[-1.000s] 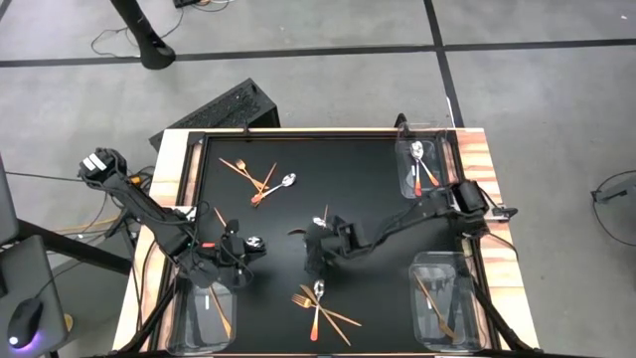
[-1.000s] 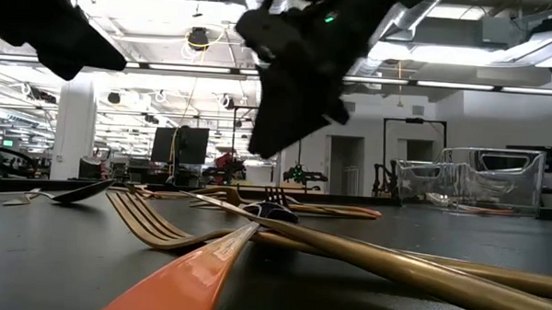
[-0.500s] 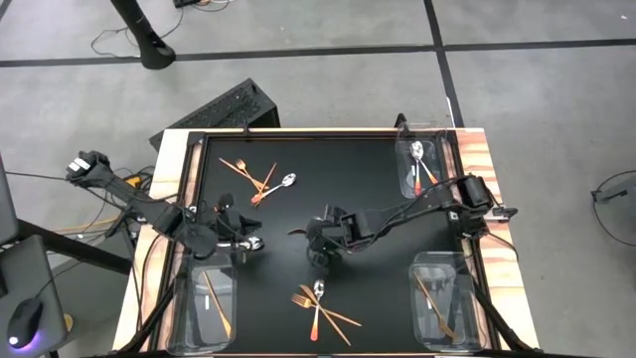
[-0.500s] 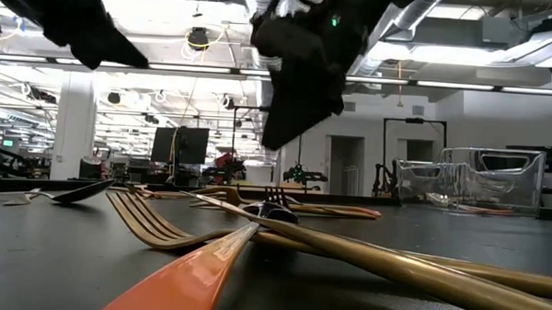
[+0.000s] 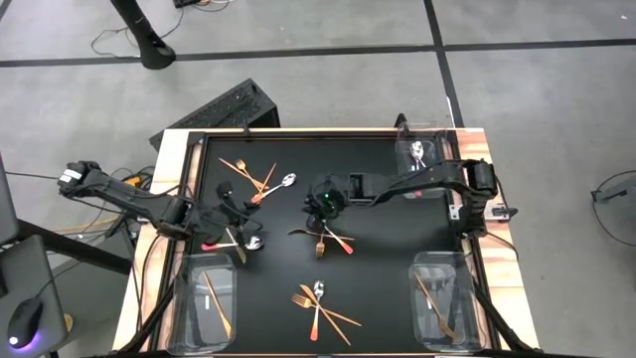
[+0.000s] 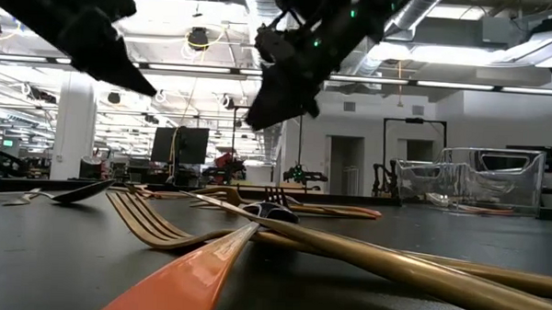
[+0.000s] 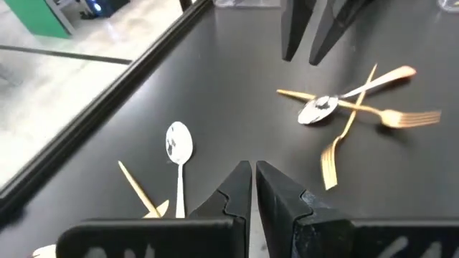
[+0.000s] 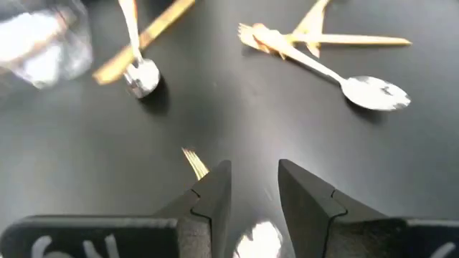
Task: Sort silverware by color (type)
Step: Put the gold fork into the bottom right transparent bin
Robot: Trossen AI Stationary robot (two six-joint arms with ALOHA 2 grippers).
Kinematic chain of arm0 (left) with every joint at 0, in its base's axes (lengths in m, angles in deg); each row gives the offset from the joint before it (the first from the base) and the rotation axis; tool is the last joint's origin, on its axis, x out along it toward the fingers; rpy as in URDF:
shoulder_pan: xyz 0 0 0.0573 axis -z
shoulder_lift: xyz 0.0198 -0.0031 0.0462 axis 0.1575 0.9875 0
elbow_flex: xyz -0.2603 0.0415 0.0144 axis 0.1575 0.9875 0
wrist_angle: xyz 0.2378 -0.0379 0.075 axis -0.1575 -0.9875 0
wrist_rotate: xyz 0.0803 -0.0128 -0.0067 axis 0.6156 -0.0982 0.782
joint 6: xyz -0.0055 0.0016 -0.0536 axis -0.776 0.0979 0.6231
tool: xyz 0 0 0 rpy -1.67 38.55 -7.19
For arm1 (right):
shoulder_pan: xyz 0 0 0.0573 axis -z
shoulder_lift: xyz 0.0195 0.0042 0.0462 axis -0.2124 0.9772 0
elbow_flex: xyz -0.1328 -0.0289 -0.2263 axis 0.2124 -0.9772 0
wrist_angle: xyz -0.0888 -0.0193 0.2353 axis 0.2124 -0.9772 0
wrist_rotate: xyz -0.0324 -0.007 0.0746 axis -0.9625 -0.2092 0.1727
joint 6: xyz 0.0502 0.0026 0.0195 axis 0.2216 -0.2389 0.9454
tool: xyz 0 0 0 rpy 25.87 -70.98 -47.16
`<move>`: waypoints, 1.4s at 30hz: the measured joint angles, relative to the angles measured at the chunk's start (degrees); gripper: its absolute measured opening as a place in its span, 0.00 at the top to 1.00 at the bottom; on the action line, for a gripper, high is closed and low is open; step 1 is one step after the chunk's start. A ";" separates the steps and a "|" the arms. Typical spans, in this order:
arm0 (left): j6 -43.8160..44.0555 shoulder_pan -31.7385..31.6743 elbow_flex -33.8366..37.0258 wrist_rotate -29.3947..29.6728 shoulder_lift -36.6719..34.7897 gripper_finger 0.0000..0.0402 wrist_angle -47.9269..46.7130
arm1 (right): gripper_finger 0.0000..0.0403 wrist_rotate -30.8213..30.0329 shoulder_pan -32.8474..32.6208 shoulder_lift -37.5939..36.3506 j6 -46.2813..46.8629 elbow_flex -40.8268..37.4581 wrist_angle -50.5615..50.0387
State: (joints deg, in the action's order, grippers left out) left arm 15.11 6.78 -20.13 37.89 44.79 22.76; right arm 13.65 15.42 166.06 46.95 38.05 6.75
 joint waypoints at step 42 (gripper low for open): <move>-11.05 -49.33 -14.58 -31.36 40.92 0.68 5.30 | 0.66 -5.39 0.57 -18.03 9.61 -31.37 27.42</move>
State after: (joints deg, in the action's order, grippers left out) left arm 4.06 -42.55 -34.71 6.53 85.71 28.05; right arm 8.25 15.99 148.03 56.56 6.68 34.17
